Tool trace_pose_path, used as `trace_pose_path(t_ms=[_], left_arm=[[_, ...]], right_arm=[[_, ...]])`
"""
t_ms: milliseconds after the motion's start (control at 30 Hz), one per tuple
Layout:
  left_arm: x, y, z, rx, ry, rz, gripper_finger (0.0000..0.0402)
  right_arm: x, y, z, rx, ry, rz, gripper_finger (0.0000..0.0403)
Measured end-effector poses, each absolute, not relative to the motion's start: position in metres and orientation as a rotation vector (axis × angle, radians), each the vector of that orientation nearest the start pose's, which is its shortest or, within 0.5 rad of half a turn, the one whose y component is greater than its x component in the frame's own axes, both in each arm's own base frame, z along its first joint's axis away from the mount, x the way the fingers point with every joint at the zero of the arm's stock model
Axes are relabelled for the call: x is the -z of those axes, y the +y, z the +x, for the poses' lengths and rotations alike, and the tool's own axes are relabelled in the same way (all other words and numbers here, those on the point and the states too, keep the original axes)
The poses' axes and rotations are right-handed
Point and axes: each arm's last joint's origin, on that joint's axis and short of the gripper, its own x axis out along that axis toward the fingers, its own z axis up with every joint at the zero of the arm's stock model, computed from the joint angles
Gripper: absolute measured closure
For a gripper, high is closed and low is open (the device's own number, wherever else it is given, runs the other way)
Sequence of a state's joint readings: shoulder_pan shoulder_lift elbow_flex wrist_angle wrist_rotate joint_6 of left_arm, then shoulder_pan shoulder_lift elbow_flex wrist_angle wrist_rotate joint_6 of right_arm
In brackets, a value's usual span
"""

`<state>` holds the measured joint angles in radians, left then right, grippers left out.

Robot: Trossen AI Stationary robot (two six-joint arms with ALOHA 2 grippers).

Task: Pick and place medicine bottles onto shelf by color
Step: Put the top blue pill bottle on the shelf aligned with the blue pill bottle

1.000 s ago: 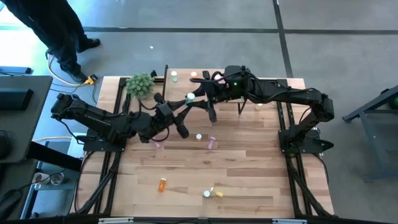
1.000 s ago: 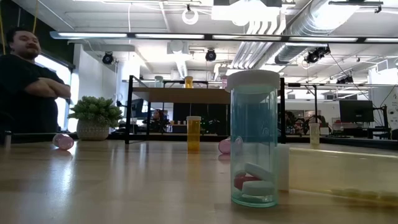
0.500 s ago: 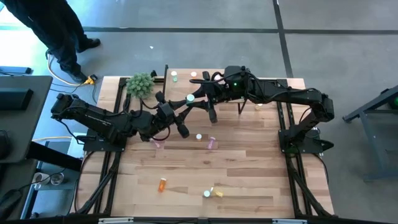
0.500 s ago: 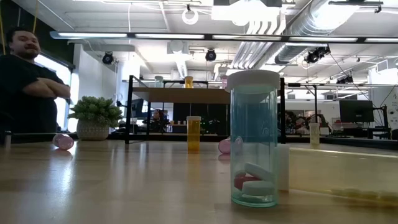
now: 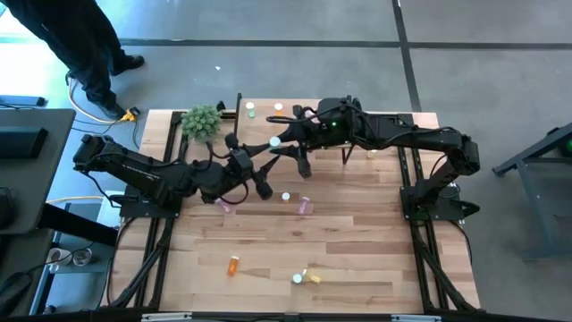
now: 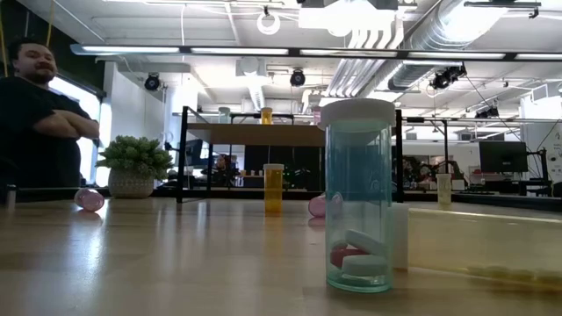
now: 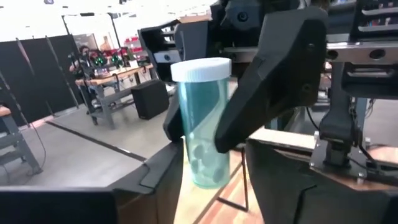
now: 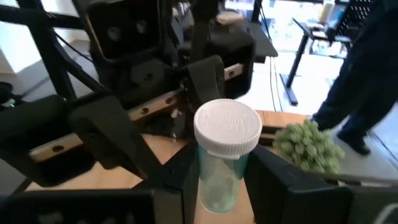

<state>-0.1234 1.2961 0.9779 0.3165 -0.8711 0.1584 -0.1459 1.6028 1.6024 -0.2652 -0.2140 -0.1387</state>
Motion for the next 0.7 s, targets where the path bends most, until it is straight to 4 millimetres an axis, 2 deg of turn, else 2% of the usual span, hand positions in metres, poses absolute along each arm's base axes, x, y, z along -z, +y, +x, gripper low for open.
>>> trace_pose_path(t_ms=[133, 367, 700], left_arm=[[-0.333, -0.014, 0.287, -0.743, 0.092, 0.125, 0.0213], [-0.327, -0.016, 0.281, -0.721, 0.156, 0.099, 0.0209], [-0.327, -0.019, 0.269, -0.473, 0.220, -0.042, 0.0209]], right_arm=[[-0.396, -0.048, 0.361, -0.044, 0.321, -0.086, 0.0304], [-0.385, -0.048, 0.357, -0.029, 0.445, -0.026, 0.0304], [-0.368, -0.042, 0.354, -0.016, 0.611, 0.112, 0.0304]])
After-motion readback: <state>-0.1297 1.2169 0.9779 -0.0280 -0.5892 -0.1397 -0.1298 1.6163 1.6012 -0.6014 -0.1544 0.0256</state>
